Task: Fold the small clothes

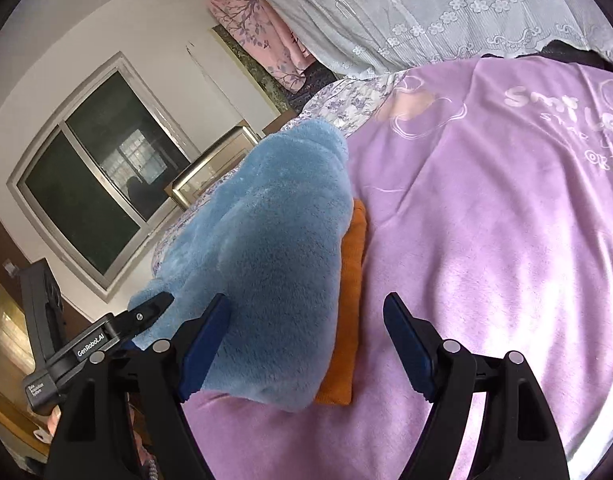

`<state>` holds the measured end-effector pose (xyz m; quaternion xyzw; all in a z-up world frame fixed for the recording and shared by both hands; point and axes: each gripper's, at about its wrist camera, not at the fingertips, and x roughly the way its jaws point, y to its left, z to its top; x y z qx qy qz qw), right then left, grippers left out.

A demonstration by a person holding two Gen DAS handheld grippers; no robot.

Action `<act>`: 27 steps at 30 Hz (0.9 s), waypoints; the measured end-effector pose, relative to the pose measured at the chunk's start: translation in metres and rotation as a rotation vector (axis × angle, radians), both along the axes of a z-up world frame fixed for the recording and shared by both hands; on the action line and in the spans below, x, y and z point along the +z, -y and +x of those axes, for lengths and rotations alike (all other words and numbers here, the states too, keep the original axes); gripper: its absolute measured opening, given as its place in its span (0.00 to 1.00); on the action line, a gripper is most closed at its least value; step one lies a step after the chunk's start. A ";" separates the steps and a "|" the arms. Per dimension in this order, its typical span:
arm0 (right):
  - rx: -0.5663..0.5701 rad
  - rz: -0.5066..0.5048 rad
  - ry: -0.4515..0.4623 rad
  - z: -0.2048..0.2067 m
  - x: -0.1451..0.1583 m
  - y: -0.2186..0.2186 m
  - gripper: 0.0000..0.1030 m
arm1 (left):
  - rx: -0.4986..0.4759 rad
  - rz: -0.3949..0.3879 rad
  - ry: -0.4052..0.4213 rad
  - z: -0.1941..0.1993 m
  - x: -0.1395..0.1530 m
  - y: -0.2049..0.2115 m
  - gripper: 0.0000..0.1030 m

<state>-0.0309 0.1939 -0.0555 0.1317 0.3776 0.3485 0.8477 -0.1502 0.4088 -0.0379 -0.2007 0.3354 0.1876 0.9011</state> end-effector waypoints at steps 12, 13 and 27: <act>-0.040 -0.108 0.031 -0.006 -0.002 -0.005 0.84 | 0.029 0.175 -0.056 0.002 -0.004 0.021 0.93; -0.044 -0.125 0.048 -0.011 0.001 -0.006 0.84 | 0.032 0.186 -0.057 -0.001 -0.002 0.024 0.93; -0.036 -0.197 0.159 -0.078 0.032 0.010 0.86 | 0.023 0.261 -0.090 -0.058 0.015 0.053 0.95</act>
